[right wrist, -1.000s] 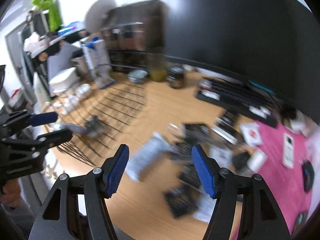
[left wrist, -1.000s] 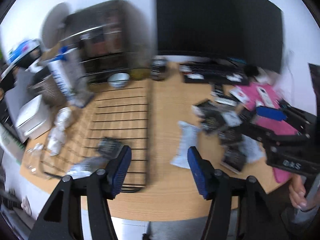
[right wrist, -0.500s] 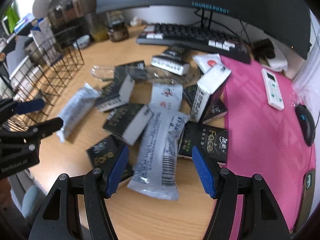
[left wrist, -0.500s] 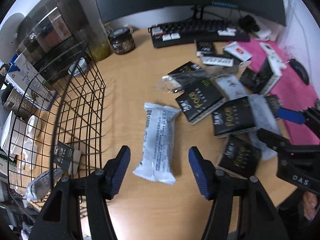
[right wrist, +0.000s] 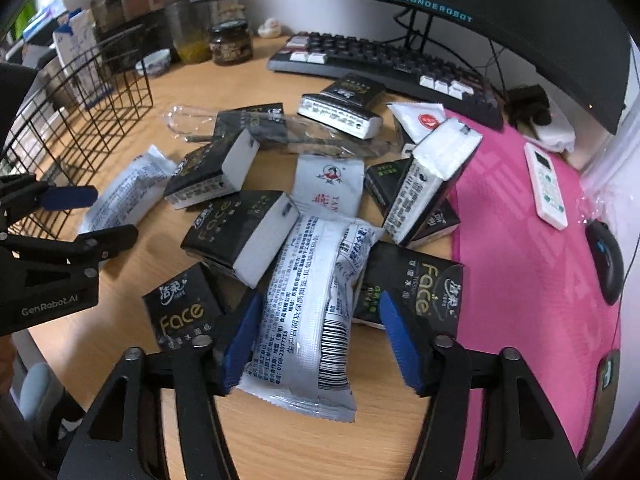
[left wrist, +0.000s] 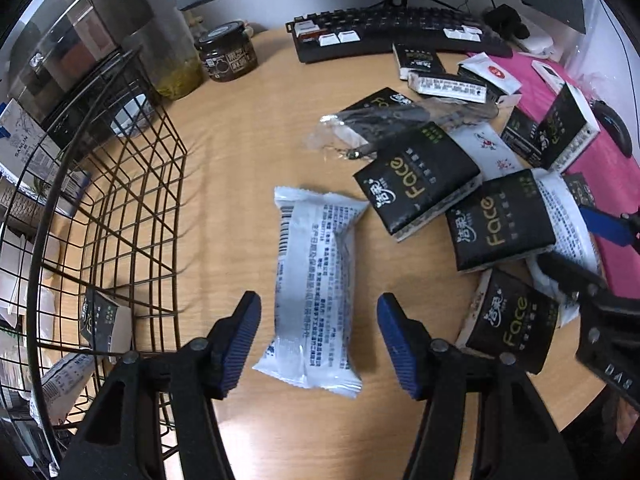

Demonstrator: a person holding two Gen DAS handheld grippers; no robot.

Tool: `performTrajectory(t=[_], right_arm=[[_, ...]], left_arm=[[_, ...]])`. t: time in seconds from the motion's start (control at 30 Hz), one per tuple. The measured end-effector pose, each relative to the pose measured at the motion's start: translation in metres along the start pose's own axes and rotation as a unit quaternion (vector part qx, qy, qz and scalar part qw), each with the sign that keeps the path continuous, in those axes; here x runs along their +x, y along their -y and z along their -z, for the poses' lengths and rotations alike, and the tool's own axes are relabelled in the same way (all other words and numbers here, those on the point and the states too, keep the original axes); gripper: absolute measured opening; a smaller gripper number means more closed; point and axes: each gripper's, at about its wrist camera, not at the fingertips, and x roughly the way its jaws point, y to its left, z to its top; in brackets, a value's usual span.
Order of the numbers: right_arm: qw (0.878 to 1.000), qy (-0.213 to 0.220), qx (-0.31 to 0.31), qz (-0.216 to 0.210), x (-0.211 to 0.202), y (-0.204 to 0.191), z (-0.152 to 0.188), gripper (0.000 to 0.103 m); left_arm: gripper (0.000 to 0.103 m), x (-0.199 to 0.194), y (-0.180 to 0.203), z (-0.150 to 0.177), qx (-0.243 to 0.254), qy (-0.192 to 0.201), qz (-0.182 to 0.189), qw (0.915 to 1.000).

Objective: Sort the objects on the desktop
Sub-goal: 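Grasp a white snack bar with the right gripper while the left grasps another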

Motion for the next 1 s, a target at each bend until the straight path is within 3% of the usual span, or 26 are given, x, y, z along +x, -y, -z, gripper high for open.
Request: performTrajectory(t=[0.1,0.2,0.5,0.67,0.8,1.0], right_arm=[[1.000,-0.004,0.005,-0.020,-0.004,0.003,0.002,0.037],[1.000,-0.008,0.008,-0.025,-0.007,0.005,0.007,0.037],[0.998,-0.024,0.035,-0.040,-0.027,0.026,0.041,0.036],[0.998,-0.011,0.043,-0.043,-0.033,0.032,0.051,0.037],[0.998,-0.005,0.052,-0.046,-0.030,0.034,0.050,0.052],[0.999,-0.001,0.035,-0.031,-0.027,0.028,0.048,0.061]], left_arm=[[0.042,0.001,-0.001,0.001,-0.004,-0.007,0.008,0.9999],[0.041,0.000,0.001,0.004,-0.003,-0.010,0.009,0.9999],[0.041,-0.018,0.022,0.034,0.006,-0.019,0.043,0.9989],[0.044,-0.024,0.028,0.042,0.002,-0.018,0.049,0.9987],[0.060,-0.020,0.024,0.035,-0.002,-0.012,0.046,0.9989],[0.061,-0.011,0.017,0.027,-0.012,-0.016,0.043,0.9989]])
